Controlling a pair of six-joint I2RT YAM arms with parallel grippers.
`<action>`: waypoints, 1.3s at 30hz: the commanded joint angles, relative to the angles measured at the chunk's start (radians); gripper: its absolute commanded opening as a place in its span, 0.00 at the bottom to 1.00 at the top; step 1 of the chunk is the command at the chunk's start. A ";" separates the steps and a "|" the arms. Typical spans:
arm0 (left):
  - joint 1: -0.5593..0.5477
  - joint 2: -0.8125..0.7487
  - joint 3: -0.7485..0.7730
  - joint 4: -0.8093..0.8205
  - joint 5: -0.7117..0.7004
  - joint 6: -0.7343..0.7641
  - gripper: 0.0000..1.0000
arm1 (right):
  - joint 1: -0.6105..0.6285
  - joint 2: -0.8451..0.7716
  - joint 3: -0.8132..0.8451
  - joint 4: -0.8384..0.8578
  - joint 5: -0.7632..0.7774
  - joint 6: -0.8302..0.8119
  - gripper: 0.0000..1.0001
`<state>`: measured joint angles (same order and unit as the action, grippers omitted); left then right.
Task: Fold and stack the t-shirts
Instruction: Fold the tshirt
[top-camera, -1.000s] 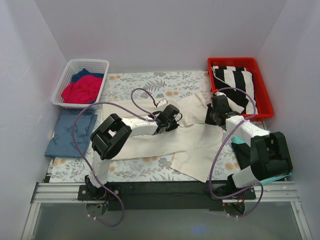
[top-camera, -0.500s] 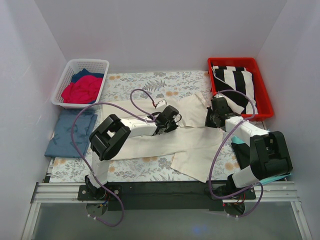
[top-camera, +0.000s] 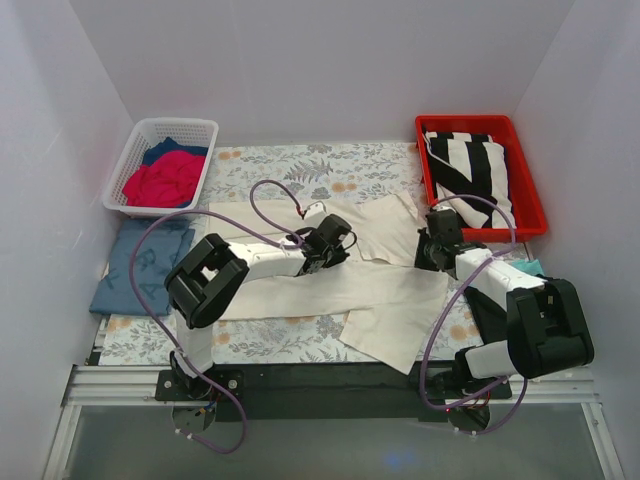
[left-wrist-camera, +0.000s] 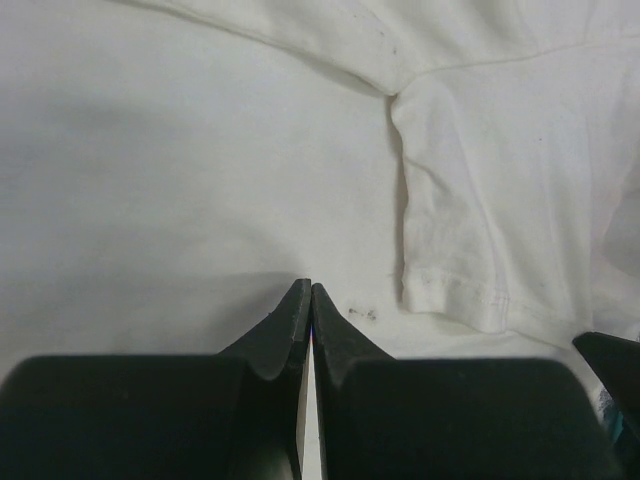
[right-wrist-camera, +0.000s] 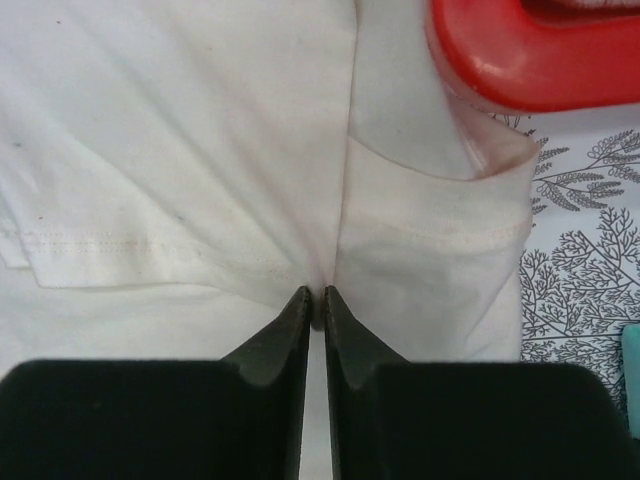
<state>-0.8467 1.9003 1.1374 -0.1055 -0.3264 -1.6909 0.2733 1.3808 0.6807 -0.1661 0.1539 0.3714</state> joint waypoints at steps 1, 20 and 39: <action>-0.006 -0.083 -0.021 -0.010 -0.051 0.016 0.00 | 0.009 -0.008 0.002 -0.010 0.013 0.006 0.17; 0.248 -0.155 -0.111 -0.105 -0.151 0.161 0.00 | 0.149 0.280 0.347 0.033 -0.010 -0.095 0.36; 0.564 -0.089 -0.200 -0.286 0.029 -0.022 0.00 | 0.290 0.527 0.361 0.036 -0.047 -0.039 0.34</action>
<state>-0.3412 1.8019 1.0206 -0.2218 -0.2687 -1.6630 0.4950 1.8343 1.0664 -0.0566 0.1627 0.2871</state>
